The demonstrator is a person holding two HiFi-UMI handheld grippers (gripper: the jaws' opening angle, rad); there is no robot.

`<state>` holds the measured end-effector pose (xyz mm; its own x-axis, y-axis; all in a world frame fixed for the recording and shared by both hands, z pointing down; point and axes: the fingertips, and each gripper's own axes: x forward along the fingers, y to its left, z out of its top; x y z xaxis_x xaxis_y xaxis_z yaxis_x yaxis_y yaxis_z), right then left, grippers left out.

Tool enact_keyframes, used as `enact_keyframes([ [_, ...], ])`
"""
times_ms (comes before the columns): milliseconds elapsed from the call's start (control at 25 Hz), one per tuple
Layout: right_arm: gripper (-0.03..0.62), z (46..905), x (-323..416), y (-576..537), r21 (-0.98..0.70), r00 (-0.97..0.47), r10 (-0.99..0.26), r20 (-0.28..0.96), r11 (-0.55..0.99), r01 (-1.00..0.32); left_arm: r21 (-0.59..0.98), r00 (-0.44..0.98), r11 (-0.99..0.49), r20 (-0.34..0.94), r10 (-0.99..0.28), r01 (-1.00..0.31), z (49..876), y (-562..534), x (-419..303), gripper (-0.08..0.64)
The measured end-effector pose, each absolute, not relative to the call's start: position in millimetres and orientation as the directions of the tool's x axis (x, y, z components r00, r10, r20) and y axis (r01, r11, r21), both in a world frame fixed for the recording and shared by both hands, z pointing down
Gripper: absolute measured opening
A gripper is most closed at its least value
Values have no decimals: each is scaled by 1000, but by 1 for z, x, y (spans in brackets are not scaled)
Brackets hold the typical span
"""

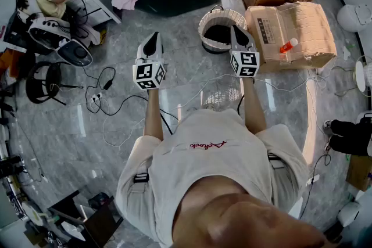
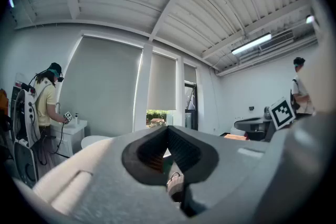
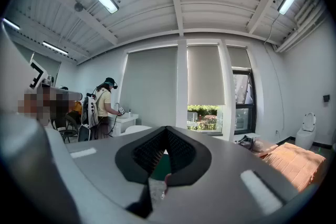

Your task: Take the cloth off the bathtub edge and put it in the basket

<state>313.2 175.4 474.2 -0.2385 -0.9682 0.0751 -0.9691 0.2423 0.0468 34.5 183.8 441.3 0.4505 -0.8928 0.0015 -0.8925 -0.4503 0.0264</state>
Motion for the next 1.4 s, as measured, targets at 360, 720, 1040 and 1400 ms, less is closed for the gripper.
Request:
enact_keyframes([
  [360,6,475,320,175,20,-244,-967,73,246,-969,32,456,-456,8,-890,-890,445,180,40,0],
  [720,6,475,312,171,35,-297,-952,71,300,-953,32,428,-428,5,-904,-903,445,185,42,0],
  [1040,6,468,211,156,37,-530,-846,65,532,-846,21,225,-224,3,-974,-974,436,226,-33,0],
  [1400,6,464,34,184,40,-804,-590,69,807,-589,19,-93,93,16,-996,-995,434,315,-156,0],
])
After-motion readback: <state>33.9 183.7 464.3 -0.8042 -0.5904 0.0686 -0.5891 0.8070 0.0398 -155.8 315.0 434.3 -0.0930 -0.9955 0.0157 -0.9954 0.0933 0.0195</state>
